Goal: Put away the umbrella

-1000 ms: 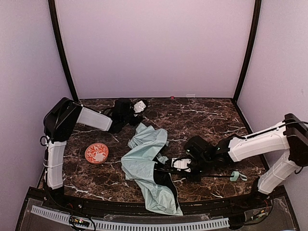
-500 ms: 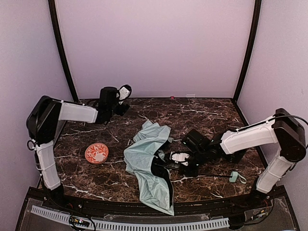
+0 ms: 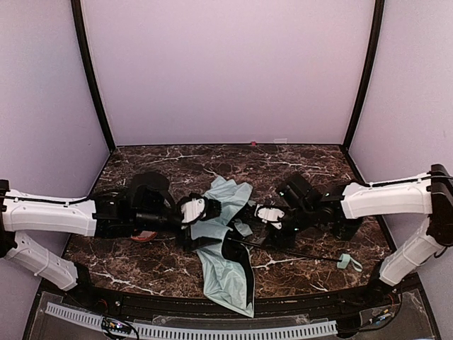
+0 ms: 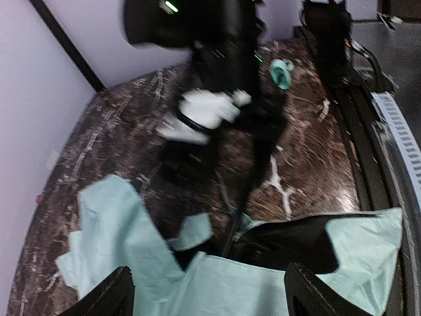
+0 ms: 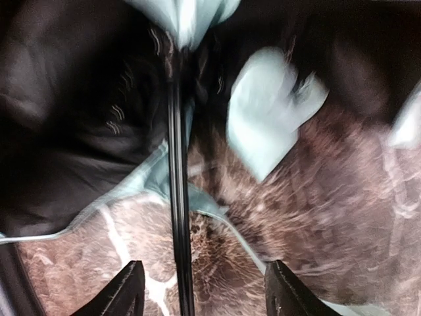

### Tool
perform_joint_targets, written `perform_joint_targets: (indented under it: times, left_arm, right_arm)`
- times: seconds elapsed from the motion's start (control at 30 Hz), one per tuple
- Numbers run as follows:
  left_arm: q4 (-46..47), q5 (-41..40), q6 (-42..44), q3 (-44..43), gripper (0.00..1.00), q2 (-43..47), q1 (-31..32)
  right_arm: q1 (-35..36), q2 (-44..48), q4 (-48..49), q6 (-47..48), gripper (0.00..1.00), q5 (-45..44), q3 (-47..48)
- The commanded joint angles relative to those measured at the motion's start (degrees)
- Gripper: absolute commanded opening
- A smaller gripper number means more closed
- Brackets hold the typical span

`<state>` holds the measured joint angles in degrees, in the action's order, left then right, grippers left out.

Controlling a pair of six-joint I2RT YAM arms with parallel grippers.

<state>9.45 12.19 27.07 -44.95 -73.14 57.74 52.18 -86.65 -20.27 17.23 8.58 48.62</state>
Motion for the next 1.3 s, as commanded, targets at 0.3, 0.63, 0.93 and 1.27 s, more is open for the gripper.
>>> perform_joint_targets:
  times: [0.3,0.63,0.93,1.27]
  left_arm:
    - [-7.32,-7.73,5.5,1.76,0.83,-13.02,15.23]
    - [-12.42,-7.41,3.1,1.31,0.85,-8.35,17.77]
    - [-19.89,-5.01,0.04,-1.07,0.85,-8.22,19.96]
    - [-11.96,-12.0,-13.75,-3.69,0.99,5.9,4.09]
  right_arm:
    - [-18.33,7.65,-2.21,-25.89,0.87,-14.67,6.2]
    - [-18.2,-3.32,-0.95,-46.18,0.7,-18.74,6.36]
    - [-16.26,-9.61,3.52,-49.83,0.66,-14.49,4.26]
    - [-16.54,-12.66,5.65,-50.39,0.08,-9.62,3.68]
